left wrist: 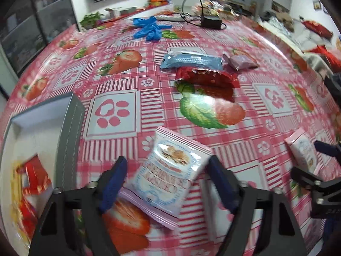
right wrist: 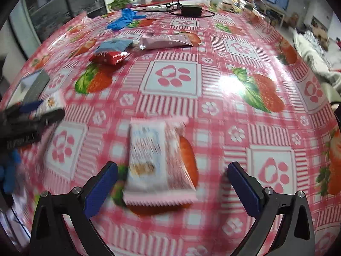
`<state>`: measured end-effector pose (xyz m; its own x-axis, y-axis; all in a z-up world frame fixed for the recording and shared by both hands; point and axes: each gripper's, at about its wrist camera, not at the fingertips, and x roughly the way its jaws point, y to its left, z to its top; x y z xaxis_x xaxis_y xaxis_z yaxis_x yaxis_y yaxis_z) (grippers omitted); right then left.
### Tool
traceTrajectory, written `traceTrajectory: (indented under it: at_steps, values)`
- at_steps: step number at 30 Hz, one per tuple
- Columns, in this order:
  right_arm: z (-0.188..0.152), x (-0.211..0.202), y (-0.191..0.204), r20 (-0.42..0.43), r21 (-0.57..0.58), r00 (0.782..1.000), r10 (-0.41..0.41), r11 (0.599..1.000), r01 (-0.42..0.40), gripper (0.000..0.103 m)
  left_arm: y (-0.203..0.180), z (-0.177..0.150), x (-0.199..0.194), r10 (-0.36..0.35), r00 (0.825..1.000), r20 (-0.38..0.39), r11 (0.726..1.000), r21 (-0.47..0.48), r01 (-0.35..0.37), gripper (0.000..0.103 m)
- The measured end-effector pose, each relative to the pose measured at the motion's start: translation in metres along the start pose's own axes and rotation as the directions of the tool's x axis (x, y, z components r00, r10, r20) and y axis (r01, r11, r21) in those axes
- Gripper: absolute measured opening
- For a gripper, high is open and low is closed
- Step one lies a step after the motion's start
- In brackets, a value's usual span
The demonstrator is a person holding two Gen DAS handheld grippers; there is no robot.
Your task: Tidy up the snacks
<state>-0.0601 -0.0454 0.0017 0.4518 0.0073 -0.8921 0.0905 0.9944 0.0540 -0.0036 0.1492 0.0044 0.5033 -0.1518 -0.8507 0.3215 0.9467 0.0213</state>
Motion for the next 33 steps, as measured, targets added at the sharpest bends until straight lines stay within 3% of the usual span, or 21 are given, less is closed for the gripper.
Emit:
traceTrajectory:
  at_steps: [2,5,12,33]
  values:
    - [0.005,0.005,0.012,0.007,-0.031,0.999,-0.032,0.999,0.033,0.103,-0.005,-0.005,-0.001,0.013,0.999,0.033,1.0,-0.017,-0.013,0.076]
    - [0.003,0.006,0.02,0.052,-0.056,0.999,-0.016,0.998,0.019,0.103,-0.005,-0.011,-0.001,0.028,0.996,0.081,0.999,-0.044,-0.024,0.083]
    - [-0.002,0.005,0.02,0.121,-0.084,0.993,0.006,0.996,0.004,0.103,-0.005,-0.009,0.001,0.02,0.997,0.08,0.998,-0.055,-0.016,0.085]
    - [-0.003,0.005,0.02,0.13,-0.085,0.992,0.007,0.996,0.004,0.103,-0.005,-0.009,0.001,0.02,0.997,0.08,0.998,-0.054,-0.016,0.085]
